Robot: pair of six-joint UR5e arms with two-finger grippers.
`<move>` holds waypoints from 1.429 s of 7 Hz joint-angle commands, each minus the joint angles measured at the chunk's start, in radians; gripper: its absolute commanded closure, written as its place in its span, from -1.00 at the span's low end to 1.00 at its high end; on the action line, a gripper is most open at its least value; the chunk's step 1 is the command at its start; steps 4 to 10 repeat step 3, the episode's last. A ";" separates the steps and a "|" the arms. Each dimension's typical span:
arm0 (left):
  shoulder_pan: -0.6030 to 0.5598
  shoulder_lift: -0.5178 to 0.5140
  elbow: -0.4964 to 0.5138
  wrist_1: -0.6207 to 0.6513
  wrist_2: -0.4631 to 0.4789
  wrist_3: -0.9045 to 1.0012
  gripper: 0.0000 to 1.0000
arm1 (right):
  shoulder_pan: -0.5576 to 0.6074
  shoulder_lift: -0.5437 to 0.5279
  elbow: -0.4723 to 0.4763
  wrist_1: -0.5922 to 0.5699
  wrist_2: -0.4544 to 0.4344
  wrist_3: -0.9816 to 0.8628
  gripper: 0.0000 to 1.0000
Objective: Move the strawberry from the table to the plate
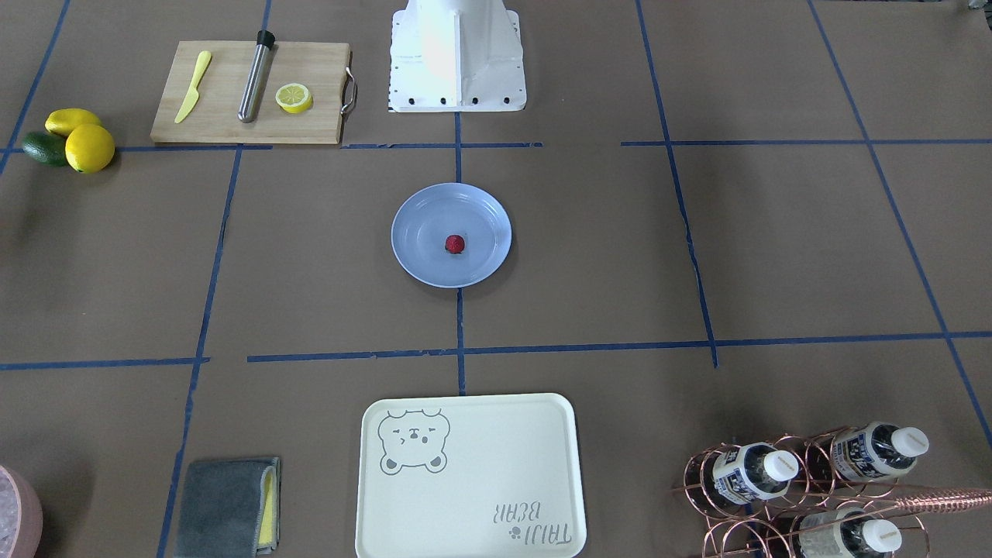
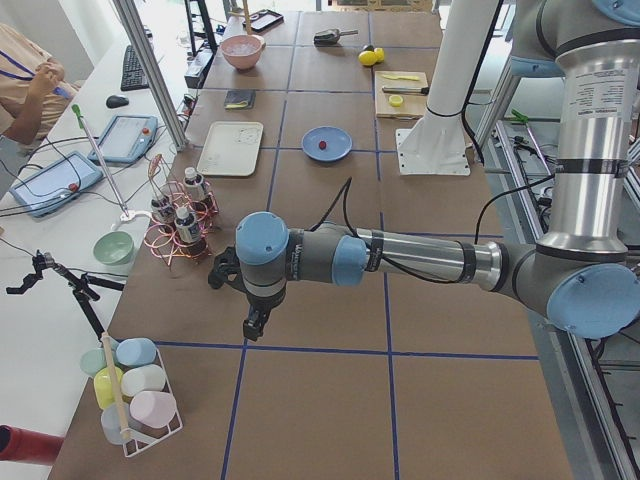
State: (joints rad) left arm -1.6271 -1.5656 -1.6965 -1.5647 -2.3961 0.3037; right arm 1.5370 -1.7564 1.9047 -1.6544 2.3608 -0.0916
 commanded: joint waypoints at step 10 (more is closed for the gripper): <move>0.000 -0.004 -0.008 0.002 0.000 0.000 -1.00 | 0.000 0.000 0.002 0.002 0.015 0.001 -1.00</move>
